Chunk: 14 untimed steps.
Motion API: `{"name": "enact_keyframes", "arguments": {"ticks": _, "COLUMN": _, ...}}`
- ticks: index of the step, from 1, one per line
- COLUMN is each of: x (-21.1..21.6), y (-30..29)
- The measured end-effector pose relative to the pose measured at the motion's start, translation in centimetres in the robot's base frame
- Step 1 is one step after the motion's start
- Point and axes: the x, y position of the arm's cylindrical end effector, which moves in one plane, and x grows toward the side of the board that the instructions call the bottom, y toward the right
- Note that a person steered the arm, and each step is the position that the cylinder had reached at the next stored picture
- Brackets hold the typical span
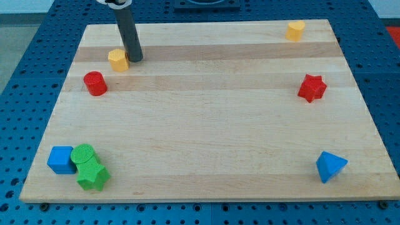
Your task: Push yellow hexagon closer to red circle
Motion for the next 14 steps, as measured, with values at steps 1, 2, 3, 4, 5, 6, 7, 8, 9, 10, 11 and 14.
{"name": "enact_keyframes", "arguments": {"ticks": 1, "x": 0.0, "y": -0.8}}
{"name": "enact_keyframes", "arguments": {"ticks": 2, "x": 1.5, "y": -2.5}}
{"name": "enact_keyframes", "arguments": {"ticks": 3, "x": 2.7, "y": -2.9}}
{"name": "enact_keyframes", "arguments": {"ticks": 4, "x": 1.2, "y": -2.5}}
{"name": "enact_keyframes", "arguments": {"ticks": 5, "x": 2.5, "y": -2.7}}
{"name": "enact_keyframes", "arguments": {"ticks": 6, "x": 1.4, "y": -2.3}}
{"name": "enact_keyframes", "arguments": {"ticks": 7, "x": -1.1, "y": -2.3}}
{"name": "enact_keyframes", "arguments": {"ticks": 8, "x": -4.1, "y": -1.9}}
{"name": "enact_keyframes", "arguments": {"ticks": 9, "x": -5.1, "y": -3.9}}
{"name": "enact_keyframes", "arguments": {"ticks": 10, "x": -3.8, "y": -4.1}}
{"name": "enact_keyframes", "arguments": {"ticks": 11, "x": -1.7, "y": -4.5}}
{"name": "enact_keyframes", "arguments": {"ticks": 14, "x": 0.6, "y": -4.6}}
